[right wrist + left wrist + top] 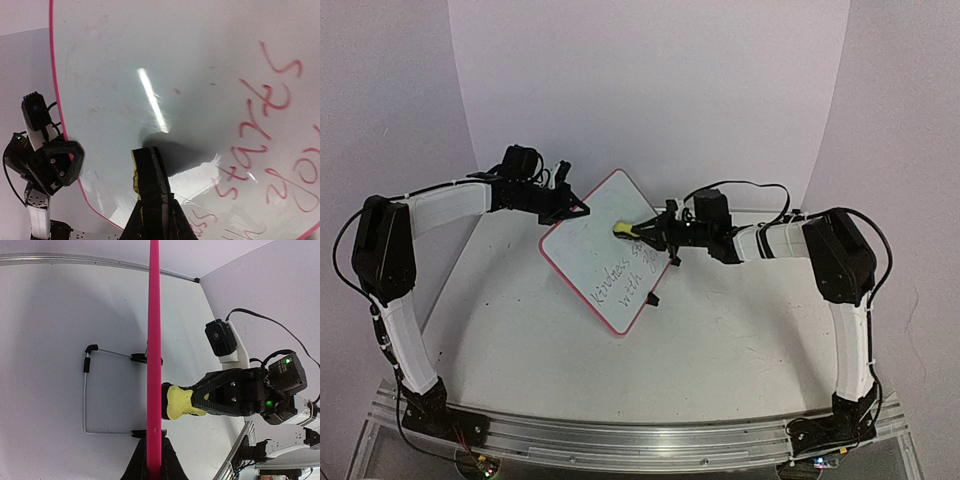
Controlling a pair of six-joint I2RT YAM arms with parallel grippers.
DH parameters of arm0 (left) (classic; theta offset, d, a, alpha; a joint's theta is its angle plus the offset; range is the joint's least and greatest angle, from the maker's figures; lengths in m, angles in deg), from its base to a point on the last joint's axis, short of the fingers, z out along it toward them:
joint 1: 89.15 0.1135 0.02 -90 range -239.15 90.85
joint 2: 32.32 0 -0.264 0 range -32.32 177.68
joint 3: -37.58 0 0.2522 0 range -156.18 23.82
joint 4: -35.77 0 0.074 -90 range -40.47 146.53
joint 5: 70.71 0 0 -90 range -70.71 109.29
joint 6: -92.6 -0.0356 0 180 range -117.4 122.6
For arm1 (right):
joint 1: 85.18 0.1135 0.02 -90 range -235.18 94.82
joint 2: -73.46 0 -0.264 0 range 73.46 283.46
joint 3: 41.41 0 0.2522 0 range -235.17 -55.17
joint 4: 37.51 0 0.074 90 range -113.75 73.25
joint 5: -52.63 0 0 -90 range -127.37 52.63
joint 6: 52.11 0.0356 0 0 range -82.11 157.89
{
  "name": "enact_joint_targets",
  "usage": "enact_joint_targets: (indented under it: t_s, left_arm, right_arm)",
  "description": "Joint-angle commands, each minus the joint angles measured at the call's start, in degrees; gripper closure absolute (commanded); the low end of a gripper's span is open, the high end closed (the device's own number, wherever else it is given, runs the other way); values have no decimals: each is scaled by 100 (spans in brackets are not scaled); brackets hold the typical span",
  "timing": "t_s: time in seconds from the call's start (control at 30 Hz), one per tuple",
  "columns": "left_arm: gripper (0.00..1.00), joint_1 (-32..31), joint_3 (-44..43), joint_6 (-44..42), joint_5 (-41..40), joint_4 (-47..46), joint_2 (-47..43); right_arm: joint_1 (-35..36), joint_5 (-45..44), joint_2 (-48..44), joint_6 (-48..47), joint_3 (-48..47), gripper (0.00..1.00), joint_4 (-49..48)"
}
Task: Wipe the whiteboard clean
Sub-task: Erase the whiteboard at the center of the board.
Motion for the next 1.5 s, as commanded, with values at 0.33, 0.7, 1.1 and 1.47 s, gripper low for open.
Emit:
enact_joint_targets:
  t_s: [0.33, 0.7, 1.1, 1.47]
  left_arm:
    - [100, -102, 48, -367, -16, 100, -94]
    - [100, -102, 52, -370, -6, 98, -138]
    - [100, -99, 71, -384, -49, 102, -194]
    - [100, -116, 47, -374, -3, 102, -184]
  right_arm:
    - [810, 158, -391, -254, 183, 100, -94]
    - [514, 28, -622, -187, 1240, 100, -433]
    - [1052, 222, -280, -303, -117, 100, 19]
    - [928, -138, -721, -130, 1867, 100, -745]
